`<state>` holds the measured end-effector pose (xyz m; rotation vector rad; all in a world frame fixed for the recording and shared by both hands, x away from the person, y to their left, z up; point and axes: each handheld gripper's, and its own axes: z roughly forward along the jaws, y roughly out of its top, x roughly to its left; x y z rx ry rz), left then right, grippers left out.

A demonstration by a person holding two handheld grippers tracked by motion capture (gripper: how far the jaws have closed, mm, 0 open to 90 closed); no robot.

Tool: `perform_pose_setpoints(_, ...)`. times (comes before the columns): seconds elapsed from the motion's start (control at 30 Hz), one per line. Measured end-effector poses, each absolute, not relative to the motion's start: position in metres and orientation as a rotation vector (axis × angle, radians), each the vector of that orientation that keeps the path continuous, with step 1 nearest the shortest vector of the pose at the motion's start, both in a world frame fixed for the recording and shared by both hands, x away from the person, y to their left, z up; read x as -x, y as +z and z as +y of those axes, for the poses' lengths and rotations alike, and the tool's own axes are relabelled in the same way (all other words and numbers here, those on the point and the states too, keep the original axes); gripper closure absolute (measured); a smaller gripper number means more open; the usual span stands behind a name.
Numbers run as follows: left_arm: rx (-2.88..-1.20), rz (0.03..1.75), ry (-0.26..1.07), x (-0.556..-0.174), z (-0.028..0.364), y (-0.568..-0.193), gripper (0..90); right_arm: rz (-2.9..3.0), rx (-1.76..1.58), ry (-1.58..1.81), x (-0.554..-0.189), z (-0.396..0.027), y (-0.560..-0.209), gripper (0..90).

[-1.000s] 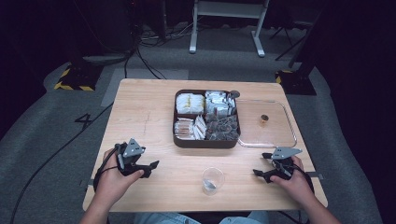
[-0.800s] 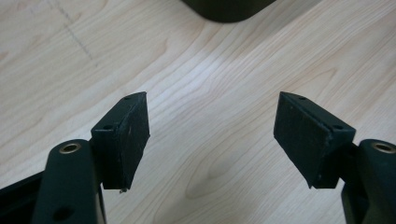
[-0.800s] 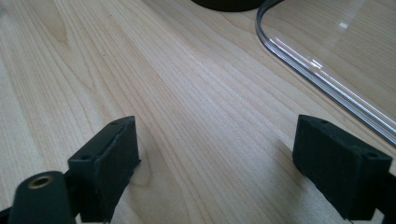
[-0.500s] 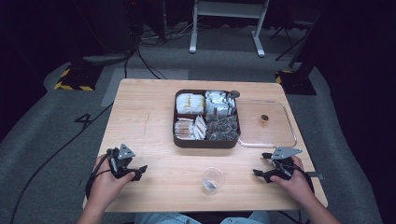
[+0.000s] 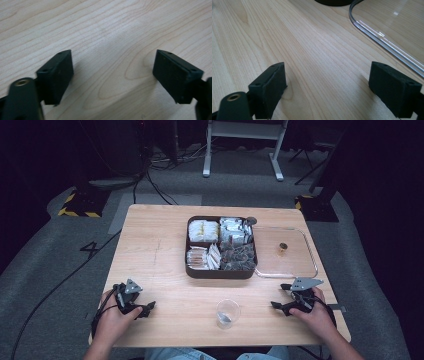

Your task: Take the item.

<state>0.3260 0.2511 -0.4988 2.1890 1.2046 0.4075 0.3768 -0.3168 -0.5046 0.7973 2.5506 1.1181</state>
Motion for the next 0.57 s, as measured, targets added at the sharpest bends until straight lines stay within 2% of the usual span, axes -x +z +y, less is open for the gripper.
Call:
perform_pose_setpoints(0.1, -2.146, 1.188, 0.433, -0.3268, 0.2514, -0.5049, 5.1, 2.551, -0.797, 1.118, -0.3768, -0.3168, -0.5046, 14.7)
perform_pose_setpoints(0.33, -2.149, 1.209, 0.436, -0.3297, 0.248, -0.506, 0.2, 2.55, -0.798, 1.118, -0.3768, -0.3168, -0.5046, 14.7)
perform_pose_setpoints(0.57, -2.148, 1.21, 0.436, -0.3297, 0.2479, -0.506, 0.1, 2.549, -0.799, 1.117, -0.3766, -0.3167, -0.5046, 14.7)
